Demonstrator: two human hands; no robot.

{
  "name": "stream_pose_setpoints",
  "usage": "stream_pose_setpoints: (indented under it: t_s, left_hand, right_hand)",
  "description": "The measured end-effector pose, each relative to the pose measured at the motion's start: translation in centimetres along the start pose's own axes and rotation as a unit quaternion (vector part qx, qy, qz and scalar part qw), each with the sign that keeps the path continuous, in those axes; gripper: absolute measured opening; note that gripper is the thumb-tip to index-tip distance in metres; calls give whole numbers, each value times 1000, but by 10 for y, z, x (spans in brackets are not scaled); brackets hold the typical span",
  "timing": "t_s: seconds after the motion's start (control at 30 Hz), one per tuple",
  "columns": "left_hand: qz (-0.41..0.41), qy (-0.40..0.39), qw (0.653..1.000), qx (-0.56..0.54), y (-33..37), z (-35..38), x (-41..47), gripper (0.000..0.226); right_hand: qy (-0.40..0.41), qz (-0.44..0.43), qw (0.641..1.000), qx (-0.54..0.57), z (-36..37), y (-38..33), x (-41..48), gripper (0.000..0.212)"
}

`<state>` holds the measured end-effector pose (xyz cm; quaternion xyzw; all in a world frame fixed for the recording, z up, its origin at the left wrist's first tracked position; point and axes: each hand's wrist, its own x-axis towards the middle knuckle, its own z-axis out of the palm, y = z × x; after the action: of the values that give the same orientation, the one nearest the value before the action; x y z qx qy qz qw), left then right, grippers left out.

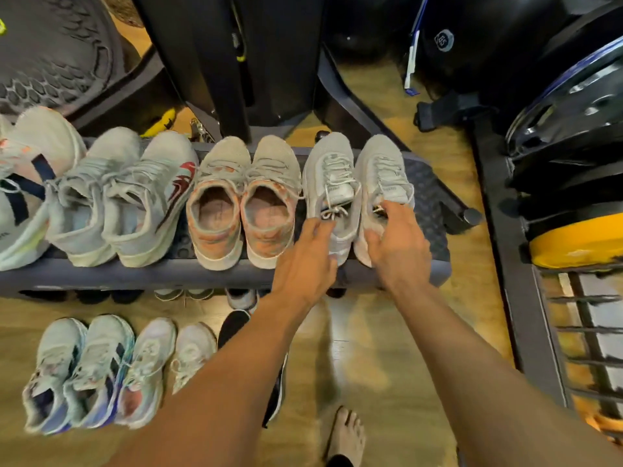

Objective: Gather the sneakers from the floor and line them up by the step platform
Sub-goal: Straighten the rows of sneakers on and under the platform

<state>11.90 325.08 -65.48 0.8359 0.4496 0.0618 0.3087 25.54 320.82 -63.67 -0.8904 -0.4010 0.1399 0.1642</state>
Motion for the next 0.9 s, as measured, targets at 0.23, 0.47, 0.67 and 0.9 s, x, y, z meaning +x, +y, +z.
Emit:
stream_pose_setpoints:
  t_s: [0.23, 0.47, 0.67, 0.9]
  left_hand:
    - [-62, -20, 997, 36, 20, 29, 44, 12]
    - [-61, -58, 995, 55, 30, 38, 39, 7]
    - [-25, -59, 998, -12, 25, 19, 13, 45]
    - [-78, 156, 970, -169, -76, -37, -66, 26]
  right_hand:
    - [-188, 16, 979, -79, 7, 42, 42, 22]
    - [-240, -16, 960, -140, 17, 62, 51, 36]
    - [-135, 25, 976, -169, -3, 14, 19, 46]
    - [-127, -120, 984, -33, 25, -123, -69, 38]
